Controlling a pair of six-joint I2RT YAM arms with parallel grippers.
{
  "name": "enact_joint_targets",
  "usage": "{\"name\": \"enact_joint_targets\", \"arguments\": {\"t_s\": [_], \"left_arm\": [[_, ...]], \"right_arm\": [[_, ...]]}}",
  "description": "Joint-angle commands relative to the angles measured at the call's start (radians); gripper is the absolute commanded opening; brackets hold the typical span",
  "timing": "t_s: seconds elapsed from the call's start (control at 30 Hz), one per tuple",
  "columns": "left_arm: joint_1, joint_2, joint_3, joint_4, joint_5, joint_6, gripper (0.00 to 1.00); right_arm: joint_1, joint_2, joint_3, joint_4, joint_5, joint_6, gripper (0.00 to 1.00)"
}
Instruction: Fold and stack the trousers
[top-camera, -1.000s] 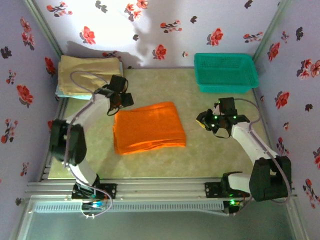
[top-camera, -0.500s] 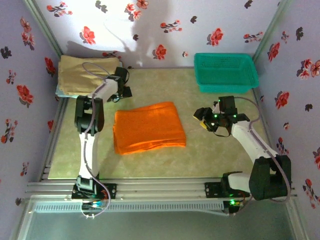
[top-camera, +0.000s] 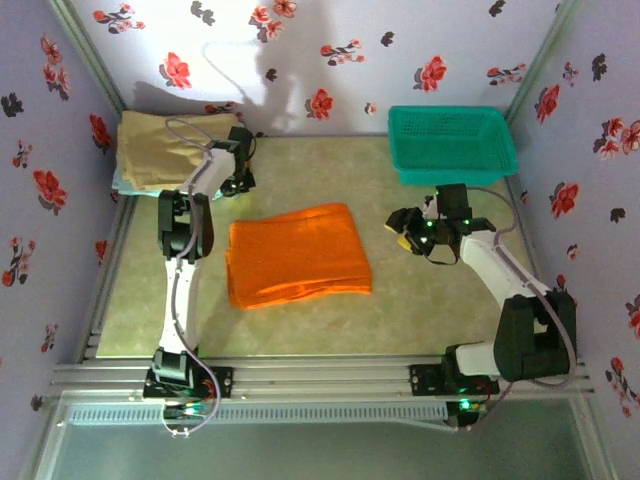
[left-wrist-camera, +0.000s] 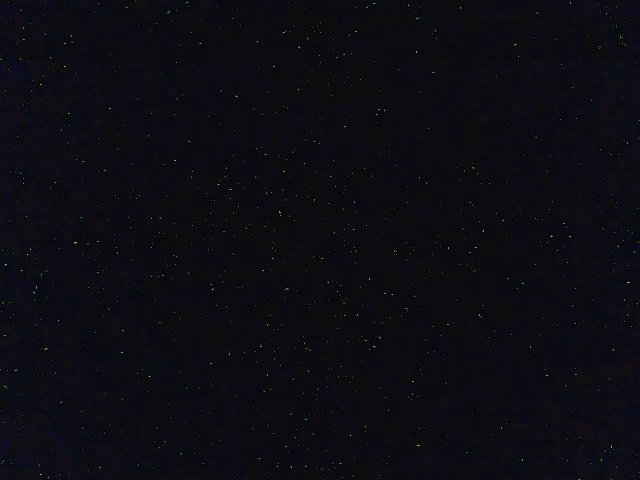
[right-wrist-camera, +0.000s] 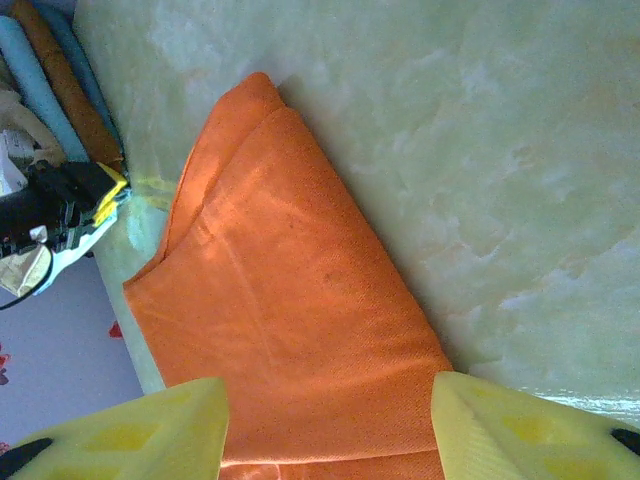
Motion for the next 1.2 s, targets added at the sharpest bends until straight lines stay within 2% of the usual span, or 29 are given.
{"name": "enact_joint_targets", "arguments": {"t_s": [0.0, 0.2, 0.3, 0.53, 0.67, 0.9, 0.93, 0.97, 1.0, 1.03, 1.17], "left_arm": [[0.028, -0.028, -0.120, 0.135, 0.041, 0.029, 0.00], [-0.092, -0.206, -0.378, 0.283, 0.072, -0.008, 0.00], [-0.161, -0.247, -0.441, 0.324, 0.081, -0.034, 0.00], [-0.305, -0.257, -0.439, 0.356, 0.108, -0.076, 0.00], [-0.372, -0.240, -0.381, 0.359, 0.129, -0.088, 0.00], [-0.420, -0.230, -0.311, 0.343, 0.179, -0.127, 0.00], [-0.420, -0.228, -0.298, 0.335, 0.192, -0.126, 0.12], [-0.420, -0.230, -0.284, 0.324, 0.210, -0.120, 0.29], [-0.421, -0.239, -0.277, 0.315, 0.222, -0.114, 0.52], [-0.420, -0.251, -0.274, 0.309, 0.233, -0.108, 0.65], [-0.423, -0.355, -0.273, 0.260, 0.285, -0.043, 0.91]], "right_arm": [[-0.007, 0.021, 0.034, 0.009, -0.022, -0.025, 0.55], [-0.014, 0.036, 0.032, 0.022, -0.027, -0.031, 0.52], [-0.015, 0.035, 0.022, 0.035, -0.032, -0.026, 0.50], [-0.018, 0.009, -0.013, 0.050, -0.035, -0.022, 0.48], [-0.026, -0.008, -0.032, 0.049, -0.035, -0.021, 0.48], [-0.032, -0.022, -0.049, 0.042, -0.035, -0.029, 0.49], [-0.033, -0.022, -0.052, 0.044, -0.035, -0.031, 0.50], [-0.032, -0.021, -0.054, 0.043, -0.036, -0.031, 0.50], [-0.032, -0.021, -0.054, 0.043, -0.035, -0.034, 0.50], [-0.032, -0.022, -0.053, 0.043, -0.036, -0.037, 0.50], [-0.028, -0.013, -0.053, 0.040, -0.035, -0.062, 0.53]]}}
